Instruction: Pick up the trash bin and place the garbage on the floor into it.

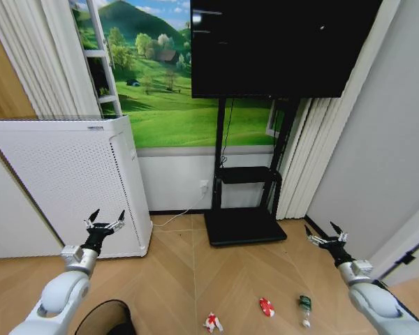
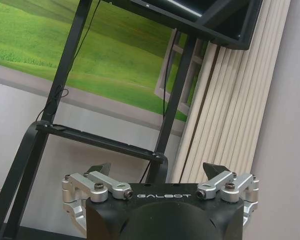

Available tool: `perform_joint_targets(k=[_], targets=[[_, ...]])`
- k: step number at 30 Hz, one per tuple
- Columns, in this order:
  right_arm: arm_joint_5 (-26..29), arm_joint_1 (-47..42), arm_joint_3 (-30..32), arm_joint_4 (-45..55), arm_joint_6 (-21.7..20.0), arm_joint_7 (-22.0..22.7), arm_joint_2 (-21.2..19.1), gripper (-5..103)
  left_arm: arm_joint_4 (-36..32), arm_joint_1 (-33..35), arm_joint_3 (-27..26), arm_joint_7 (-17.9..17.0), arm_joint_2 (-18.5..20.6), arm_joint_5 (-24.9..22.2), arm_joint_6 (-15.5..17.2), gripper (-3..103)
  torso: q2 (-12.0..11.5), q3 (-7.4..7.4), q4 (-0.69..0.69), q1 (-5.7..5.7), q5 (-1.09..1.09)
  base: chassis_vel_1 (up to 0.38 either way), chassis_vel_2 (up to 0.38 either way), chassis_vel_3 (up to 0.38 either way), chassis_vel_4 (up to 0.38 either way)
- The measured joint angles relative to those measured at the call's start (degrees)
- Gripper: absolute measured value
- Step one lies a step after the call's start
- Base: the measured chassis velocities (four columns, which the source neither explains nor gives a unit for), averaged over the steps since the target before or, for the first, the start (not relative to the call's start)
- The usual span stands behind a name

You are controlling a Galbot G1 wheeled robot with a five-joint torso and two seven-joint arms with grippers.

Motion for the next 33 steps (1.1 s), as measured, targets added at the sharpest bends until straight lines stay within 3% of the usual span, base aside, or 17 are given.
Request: perform_joint_targets(k=[25,33], targets=[[-0.51,0.42,-0.07,-0.74,0.22,-0.14,-0.02,100,0.40,-0.47,0.15,0.18,-0.37,0.19,0.34,100,-6.28,-4.15,0.00,-2.13,0.00,0.000,0.000,0.000,0.000],[-0.49,0.21,-0.01,-0.73,0.30,-0.25,0.08,100,0.28,-0.66,0.22,0.19,-0.31,0.23,0.34,100,-7.33,-4.87,0.00,-2.46,0.00,0.000,0.000,0.000,0.000]])
